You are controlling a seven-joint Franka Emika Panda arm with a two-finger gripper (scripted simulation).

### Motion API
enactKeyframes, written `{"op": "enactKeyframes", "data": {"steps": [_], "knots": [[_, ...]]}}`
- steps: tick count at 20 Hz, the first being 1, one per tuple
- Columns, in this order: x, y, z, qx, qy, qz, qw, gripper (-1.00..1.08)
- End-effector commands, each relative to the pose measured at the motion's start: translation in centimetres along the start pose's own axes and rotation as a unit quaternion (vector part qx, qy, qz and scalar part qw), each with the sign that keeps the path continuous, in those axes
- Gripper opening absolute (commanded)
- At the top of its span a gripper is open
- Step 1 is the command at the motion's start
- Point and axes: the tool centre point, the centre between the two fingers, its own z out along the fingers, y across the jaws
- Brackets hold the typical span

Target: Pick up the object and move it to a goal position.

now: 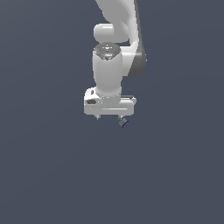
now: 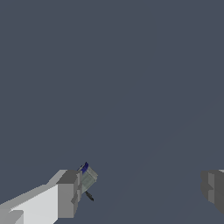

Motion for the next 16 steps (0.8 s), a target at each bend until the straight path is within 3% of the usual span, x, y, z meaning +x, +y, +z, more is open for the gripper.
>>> {"op": "enactKeyframes", "data": {"steps": [1,16], "knots": [[0.00,0.00,0.00,0.000,0.000,0.000,1.0000,1.00],[-0.65,0.23,0.86,0.002,-0.013,-0.018,0.9997,1.00]]}}
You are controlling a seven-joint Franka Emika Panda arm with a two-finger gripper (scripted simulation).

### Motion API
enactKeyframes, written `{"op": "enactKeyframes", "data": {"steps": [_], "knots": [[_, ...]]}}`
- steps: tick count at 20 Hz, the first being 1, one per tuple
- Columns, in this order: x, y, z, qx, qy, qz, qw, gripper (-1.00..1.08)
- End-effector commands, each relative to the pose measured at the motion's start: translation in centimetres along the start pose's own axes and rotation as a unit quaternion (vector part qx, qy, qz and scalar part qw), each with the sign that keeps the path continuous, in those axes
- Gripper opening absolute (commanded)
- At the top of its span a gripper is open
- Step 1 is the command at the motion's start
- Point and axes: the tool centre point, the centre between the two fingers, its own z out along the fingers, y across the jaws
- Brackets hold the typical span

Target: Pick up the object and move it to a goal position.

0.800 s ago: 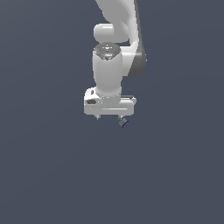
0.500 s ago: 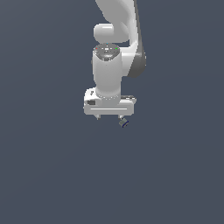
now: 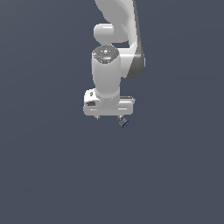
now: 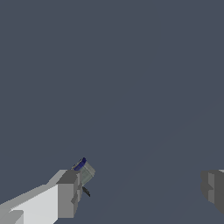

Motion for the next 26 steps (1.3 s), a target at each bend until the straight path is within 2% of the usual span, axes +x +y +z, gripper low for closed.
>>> {"op": "enactKeyframes", "data": {"steps": [1,8,13,16,26], "knots": [[-0.1,-0.1,0.2,0.000,0.000,-0.006,1.0000,1.00],[-1.1,-1.2,2.2,-0.003,-0.002,-0.056,0.9984,1.00],[-2.6,-2.5,4.5,-0.006,-0.005,-0.120,0.9928,1.00],[-3.8,-3.5,6.2,-0.006,-0.006,-0.169,0.9855,1.00],[-7.8,-6.7,10.7,-0.003,-0.009,-0.312,0.9500,1.00]]}}
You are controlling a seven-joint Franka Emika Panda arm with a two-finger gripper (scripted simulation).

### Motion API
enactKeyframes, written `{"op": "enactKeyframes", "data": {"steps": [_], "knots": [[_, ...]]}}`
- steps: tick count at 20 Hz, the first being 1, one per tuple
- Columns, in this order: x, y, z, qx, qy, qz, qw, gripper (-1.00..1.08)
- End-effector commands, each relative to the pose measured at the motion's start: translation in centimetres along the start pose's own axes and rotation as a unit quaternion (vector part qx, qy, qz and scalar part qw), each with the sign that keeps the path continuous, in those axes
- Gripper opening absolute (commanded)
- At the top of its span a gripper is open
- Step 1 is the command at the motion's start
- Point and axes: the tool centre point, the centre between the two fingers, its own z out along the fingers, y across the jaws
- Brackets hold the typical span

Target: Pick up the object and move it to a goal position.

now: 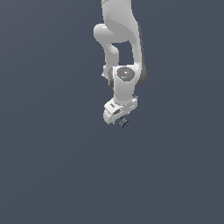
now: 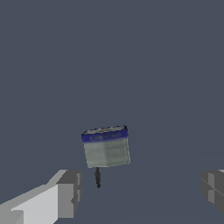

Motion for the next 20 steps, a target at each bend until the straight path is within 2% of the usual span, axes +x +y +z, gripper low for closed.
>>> {"op": "enactKeyframes", "data": {"steps": [1,8,14,20], "knots": [[-0.3,-0.9,0.8,0.001,0.000,-0.028,0.9996,1.00],[-0.8,-2.3,1.8,0.003,0.001,-0.066,0.9978,1.00],[-0.8,-2.3,2.1,0.003,0.001,-0.065,0.9979,1.00],[-0.9,-2.3,4.1,0.003,0.001,-0.066,0.9978,1.00]]}}
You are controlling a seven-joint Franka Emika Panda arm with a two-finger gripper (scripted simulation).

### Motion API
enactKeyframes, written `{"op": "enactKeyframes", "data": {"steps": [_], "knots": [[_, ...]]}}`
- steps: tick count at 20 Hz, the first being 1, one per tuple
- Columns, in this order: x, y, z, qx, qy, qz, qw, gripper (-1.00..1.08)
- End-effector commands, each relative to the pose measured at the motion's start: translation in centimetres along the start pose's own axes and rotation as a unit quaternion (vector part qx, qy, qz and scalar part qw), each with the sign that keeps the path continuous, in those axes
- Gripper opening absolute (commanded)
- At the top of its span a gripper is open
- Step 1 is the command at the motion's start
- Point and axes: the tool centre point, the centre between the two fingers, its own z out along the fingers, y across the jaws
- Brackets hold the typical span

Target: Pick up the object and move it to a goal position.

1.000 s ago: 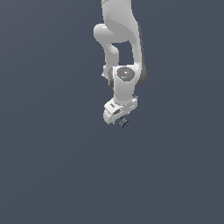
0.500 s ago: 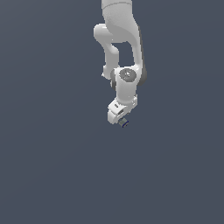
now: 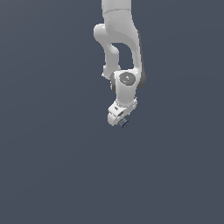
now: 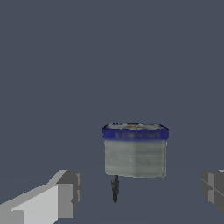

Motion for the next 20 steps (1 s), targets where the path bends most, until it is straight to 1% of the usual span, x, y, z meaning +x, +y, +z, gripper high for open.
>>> {"op": "enactKeyframes", "data": {"steps": [1,5,10,11,20], "knots": [[-0.1,-0.1,1.2,0.000,0.000,-0.001,1.0000,1.00],[-0.1,-0.1,2.7,0.000,0.000,-0.002,1.0000,1.00],[0.0,-0.1,3.4,0.000,0.000,-0.002,1.0000,1.00],[0.0,-0.1,3.4,0.000,0.000,-0.002,1.0000,-1.00],[0.0,-0.1,3.4,0.000,0.000,-0.002,1.0000,-1.00]]}}
